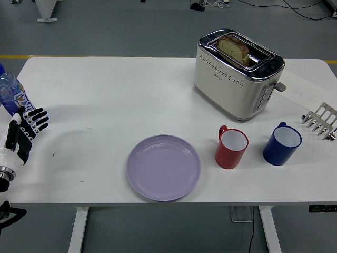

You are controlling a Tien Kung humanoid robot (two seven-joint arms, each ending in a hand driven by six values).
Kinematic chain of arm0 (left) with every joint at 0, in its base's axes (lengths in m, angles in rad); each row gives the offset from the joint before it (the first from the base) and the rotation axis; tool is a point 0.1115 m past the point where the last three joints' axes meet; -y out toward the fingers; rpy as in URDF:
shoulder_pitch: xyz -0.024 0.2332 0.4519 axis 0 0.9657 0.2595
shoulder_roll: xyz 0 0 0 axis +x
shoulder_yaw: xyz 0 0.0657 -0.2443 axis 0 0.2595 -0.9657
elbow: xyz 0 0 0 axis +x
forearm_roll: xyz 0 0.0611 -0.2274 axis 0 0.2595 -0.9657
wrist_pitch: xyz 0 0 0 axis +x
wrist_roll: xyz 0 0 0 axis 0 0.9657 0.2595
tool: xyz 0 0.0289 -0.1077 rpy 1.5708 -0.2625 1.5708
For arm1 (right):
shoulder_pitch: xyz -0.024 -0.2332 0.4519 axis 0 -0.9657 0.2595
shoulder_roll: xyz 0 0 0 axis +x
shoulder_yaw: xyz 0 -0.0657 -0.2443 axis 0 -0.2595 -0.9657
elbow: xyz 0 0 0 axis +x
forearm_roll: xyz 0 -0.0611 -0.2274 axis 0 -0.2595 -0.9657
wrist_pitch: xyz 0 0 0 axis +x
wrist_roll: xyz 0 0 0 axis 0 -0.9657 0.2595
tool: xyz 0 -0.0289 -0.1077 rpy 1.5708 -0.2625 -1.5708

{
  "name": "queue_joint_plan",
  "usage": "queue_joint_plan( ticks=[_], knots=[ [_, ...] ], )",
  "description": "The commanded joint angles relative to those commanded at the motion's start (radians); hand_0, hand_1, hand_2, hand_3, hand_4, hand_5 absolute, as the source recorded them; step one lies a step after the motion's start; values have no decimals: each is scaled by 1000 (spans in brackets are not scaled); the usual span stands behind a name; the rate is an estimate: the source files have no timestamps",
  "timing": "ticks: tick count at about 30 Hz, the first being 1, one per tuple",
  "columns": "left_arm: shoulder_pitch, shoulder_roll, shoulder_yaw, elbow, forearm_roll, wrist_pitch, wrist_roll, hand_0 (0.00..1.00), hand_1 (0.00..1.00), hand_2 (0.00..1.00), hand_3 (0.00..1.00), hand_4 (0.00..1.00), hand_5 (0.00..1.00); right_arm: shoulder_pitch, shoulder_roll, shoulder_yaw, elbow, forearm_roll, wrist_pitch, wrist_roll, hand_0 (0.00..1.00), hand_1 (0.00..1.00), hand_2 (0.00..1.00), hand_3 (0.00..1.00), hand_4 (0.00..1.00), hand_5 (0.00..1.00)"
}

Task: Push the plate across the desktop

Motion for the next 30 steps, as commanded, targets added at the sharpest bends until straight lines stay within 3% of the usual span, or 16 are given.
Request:
queue_joint_plan(
  ticks=[30],
  knots=[
    [-6,-8,-8,1,3,3,-1,799,770,741,654,579,998,11,-5,-11,-5,19,10,9,567,473,617,620,397,578]
  ],
)
